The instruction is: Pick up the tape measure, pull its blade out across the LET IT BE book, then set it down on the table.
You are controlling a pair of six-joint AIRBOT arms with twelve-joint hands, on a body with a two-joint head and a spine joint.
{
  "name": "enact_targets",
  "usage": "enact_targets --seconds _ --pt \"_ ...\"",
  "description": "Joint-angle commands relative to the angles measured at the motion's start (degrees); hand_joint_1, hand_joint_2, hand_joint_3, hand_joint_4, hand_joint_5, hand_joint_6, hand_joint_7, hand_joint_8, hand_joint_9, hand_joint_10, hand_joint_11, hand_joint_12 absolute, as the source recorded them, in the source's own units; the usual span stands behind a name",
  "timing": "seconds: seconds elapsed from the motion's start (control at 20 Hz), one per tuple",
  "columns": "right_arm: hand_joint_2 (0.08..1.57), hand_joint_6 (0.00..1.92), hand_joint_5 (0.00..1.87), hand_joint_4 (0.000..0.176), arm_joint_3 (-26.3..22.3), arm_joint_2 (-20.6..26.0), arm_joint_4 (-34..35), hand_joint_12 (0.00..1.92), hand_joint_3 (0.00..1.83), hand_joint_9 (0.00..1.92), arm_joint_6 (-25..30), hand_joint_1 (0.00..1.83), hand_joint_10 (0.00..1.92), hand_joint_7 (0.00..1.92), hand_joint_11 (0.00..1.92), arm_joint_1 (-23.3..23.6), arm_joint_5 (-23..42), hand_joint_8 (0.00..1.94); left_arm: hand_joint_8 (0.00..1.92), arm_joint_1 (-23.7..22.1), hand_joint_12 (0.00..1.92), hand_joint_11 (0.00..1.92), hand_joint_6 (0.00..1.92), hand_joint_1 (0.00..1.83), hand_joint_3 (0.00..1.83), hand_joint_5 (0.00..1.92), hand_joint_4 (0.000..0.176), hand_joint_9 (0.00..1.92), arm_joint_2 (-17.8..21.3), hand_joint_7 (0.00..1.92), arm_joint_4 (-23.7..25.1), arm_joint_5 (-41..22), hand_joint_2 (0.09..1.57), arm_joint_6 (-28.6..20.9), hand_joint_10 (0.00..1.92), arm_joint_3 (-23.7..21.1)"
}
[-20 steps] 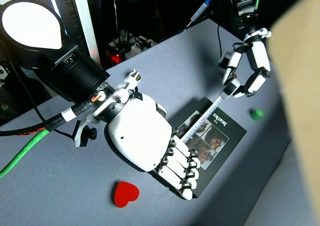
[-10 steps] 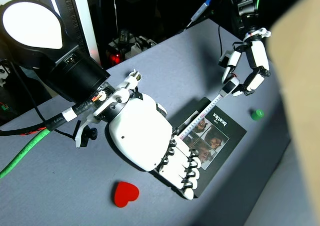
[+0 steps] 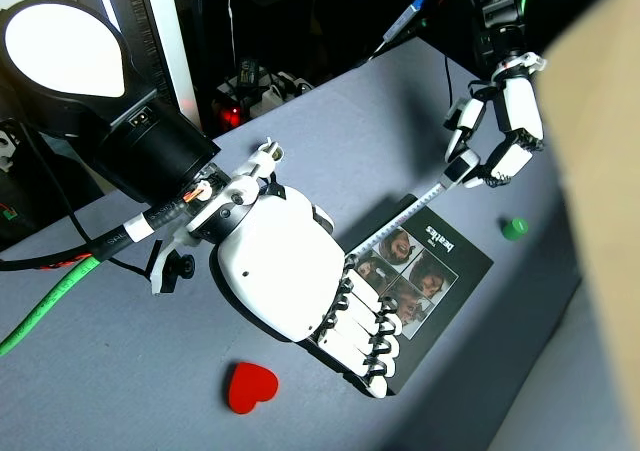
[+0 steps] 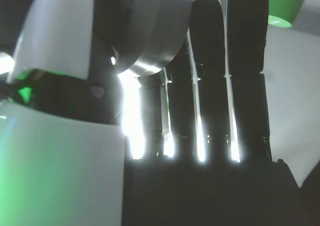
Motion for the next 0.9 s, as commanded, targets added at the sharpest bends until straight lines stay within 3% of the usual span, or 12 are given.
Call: enact_targets --seconds 0.0,0.3,0.6,0.85 --pt "1.0 0.0 0.0 0.0 -0.05 0.26 -3.73 0.25 0.0 0.0 0.16 0.0 0.0 0.0 0.0 0.21 0.26 0.0 0.85 -0.82 1.04 0.95 0.75 1.38 0.0 0.97 0.0 0.94 -0.15 1.07 -3.62 -6.49 1.09 -0.72 1.25 0.68" --pt "1.0 0.0 0.0 0.0 -0.08 0.25 -3.76 0.25 0.0 0.0 0.17 0.0 0.0 0.0 0.0 0.2 0.28 0.0 0.84 -1.14 1.04 0.96 0.76 1.38 0.0 0.97 0.0 0.96 -0.49 1.07 -3.22 -6.37 1.09 -0.69 1.24 1.63" --pt "1.0 0.0 0.0 0.0 -0.11 0.26 -3.85 0.24 0.0 0.0 0.18 0.0 0.0 0.0 0.0 0.19 0.28 0.0 0.83 -2.39 1.08 0.94 0.75 1.38 0.0 0.98 0.0 0.96 -0.42 1.08 -7.3 -5.01 1.09 -0.68 1.24 -0.03" --pt "1.01 0.0 0.0 0.0 -0.11 0.26 -3.93 0.25 0.0 0.0 0.21 0.0 0.0 0.0 0.0 0.17 0.28 0.0 0.83 -2.09 1.07 0.94 0.75 1.38 0.0 0.98 0.0 0.96 -0.27 1.08 -7.46 -4.41 1.09 -0.56 1.24 -0.37"
